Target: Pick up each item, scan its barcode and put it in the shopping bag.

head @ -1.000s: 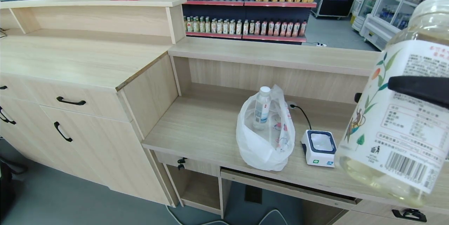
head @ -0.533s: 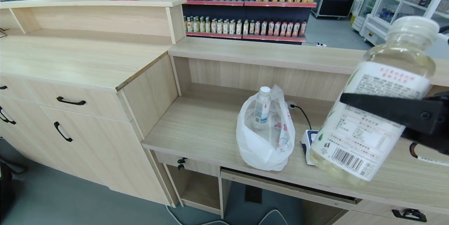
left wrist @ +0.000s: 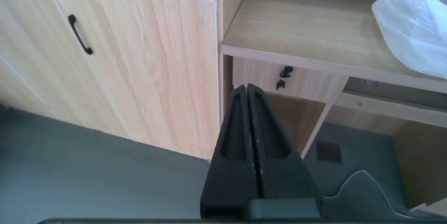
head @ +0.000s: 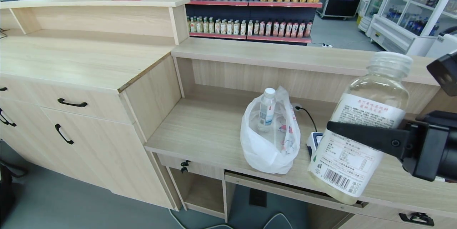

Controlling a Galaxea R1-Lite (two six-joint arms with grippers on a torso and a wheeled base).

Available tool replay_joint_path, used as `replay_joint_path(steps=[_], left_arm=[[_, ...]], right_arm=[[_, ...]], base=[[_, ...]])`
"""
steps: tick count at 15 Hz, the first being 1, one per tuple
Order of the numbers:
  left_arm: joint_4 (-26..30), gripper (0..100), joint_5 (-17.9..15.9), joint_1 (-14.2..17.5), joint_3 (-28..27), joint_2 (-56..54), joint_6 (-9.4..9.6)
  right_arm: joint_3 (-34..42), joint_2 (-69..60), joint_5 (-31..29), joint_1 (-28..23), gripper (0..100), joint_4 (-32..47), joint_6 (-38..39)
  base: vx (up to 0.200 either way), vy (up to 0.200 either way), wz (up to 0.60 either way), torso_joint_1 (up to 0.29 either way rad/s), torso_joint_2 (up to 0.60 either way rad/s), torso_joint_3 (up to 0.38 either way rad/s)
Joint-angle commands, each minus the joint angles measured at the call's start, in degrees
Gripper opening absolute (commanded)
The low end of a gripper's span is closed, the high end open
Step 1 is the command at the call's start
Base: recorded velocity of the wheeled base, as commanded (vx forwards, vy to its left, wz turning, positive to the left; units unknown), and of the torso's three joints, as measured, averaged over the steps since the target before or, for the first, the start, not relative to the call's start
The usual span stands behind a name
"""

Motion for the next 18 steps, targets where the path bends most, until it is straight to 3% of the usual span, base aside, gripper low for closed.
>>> replay_joint_path(steps=[1, 18], left_arm=[[0.0, 0, 0.02, 0.0, 0.0, -0.02, 0.0], [0.0, 0, 0.02, 0.0, 0.0, -0.02, 0.0]], right_arm=[[0.14, 0.75, 0.03, 0.02, 0, 0.05, -0.05], [-0.48, -1.45, 7.06, 0.55, 0, 0.05, 2.32]], base=[[0.0, 0.0, 0.0, 0.0, 0.0, 0.0], [0.0, 0.0, 0.0, 0.0, 0.0, 0.0]])
